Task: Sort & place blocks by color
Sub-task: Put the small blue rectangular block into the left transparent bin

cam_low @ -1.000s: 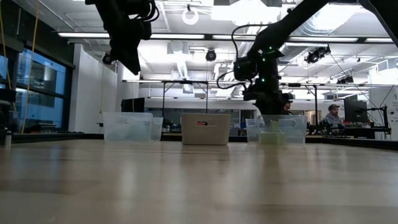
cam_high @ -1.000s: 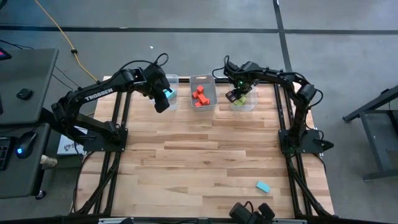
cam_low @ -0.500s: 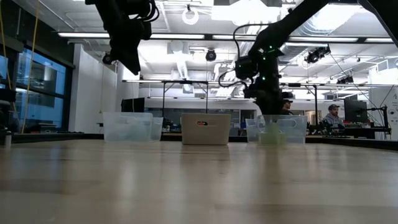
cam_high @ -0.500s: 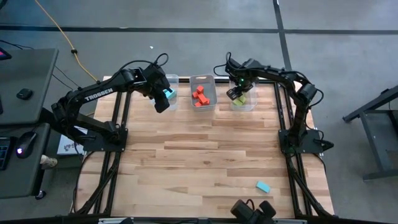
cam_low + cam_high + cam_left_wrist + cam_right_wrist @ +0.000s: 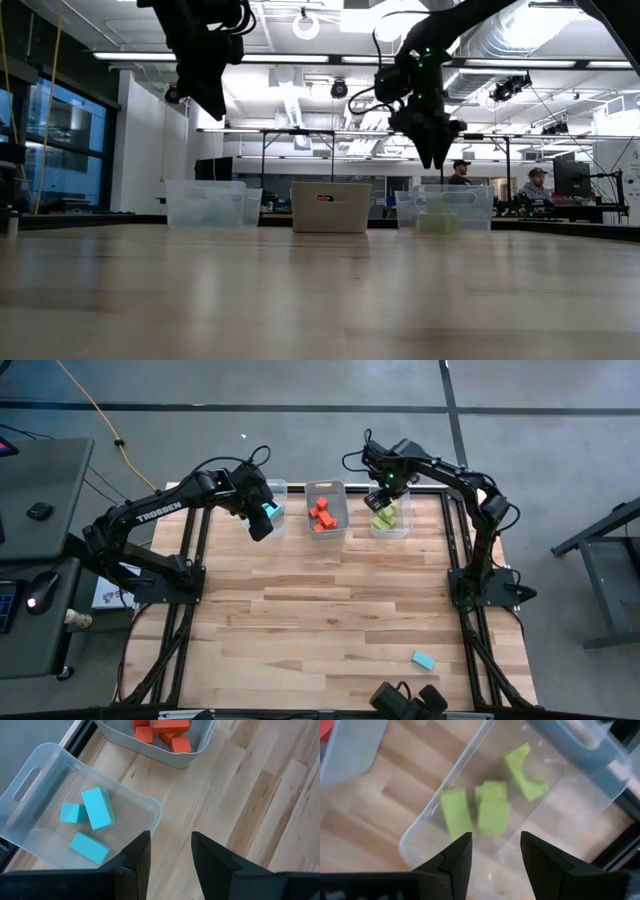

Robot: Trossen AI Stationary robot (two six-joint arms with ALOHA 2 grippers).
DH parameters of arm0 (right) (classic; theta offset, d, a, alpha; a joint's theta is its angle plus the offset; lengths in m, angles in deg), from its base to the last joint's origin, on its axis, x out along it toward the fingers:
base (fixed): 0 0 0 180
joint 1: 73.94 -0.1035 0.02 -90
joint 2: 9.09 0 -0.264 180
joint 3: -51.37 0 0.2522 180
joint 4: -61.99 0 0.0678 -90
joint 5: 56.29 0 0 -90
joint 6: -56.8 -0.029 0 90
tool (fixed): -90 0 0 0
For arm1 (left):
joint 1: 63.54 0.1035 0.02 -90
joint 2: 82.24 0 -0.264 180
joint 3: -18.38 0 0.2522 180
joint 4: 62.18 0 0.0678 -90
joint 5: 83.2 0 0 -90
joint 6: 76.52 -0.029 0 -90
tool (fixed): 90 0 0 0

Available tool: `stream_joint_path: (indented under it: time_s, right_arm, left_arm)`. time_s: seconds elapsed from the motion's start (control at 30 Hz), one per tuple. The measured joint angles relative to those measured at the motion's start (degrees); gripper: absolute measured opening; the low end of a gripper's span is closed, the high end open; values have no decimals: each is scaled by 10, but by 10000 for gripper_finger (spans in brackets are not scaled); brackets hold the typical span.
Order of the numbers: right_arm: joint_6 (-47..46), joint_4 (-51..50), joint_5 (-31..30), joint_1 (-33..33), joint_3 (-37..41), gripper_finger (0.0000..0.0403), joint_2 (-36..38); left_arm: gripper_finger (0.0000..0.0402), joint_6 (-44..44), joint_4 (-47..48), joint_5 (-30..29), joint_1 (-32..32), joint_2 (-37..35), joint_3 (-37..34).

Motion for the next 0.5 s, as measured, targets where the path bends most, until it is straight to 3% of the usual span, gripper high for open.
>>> stream_joint_path:
  time_s: [0.23,0.5]
  right_arm:
    - [-51,-64,27,-36,-9,158,0]
    - [-126,-86,26,-130,7,158,0]
  left_arm:
    - [117,4,-5,0,0,0,0]
    - [117,5,-29,0,0,0,0]
